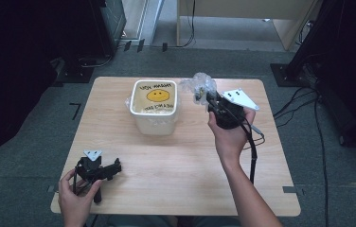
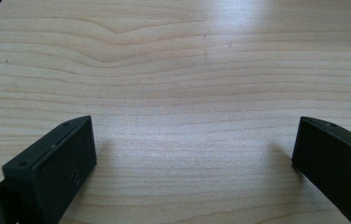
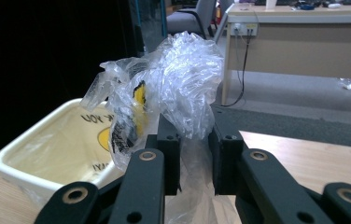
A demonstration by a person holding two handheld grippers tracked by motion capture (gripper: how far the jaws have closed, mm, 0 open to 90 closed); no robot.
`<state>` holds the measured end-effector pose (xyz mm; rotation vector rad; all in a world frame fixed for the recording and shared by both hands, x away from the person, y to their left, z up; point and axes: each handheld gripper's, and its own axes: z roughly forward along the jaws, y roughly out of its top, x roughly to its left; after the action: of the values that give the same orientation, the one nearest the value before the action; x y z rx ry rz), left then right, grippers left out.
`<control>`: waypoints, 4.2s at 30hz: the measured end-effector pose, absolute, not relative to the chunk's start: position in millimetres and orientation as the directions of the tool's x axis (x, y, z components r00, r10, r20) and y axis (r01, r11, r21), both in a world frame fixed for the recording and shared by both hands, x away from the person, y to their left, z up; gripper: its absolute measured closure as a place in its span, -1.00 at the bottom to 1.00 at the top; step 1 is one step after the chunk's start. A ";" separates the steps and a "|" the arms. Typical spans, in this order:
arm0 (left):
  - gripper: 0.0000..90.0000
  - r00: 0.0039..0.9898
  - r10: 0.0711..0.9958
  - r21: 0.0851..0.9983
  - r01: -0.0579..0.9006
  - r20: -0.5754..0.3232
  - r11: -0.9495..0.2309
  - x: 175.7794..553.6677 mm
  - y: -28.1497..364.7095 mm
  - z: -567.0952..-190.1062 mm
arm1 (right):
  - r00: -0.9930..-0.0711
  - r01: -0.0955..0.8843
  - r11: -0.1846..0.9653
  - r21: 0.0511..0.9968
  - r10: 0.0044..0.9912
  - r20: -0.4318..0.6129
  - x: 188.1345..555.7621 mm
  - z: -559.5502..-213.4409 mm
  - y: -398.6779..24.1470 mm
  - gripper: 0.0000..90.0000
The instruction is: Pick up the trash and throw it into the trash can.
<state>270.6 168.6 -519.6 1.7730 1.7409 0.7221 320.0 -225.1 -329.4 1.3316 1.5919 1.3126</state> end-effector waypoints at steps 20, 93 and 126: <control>-1.00 0.018 1.000 0.709 0.705 0.000 -0.012 270.8 168.2 -519.7 | -0.334 0.317 0.028 0.948 0.939 0.084 359.1 -335.5 -154.4 0.72; -1.00 0.021 1.000 0.710 0.704 0.000 -0.014 271.2 167.7 -519.9 | -0.335 0.421 0.065 0.905 0.938 0.089 379.1 -366.9 -153.9 -0.59; -1.00 0.022 1.000 0.709 0.705 0.000 -0.015 271.1 167.7 -519.9 | -0.197 0.428 0.003 0.904 0.976 0.090 340.5 -390.9 -236.7 -0.58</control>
<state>271.1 167.7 -519.9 1.7742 1.7356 0.7219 340.5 -236.7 -390.9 1.4569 1.6786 1.1622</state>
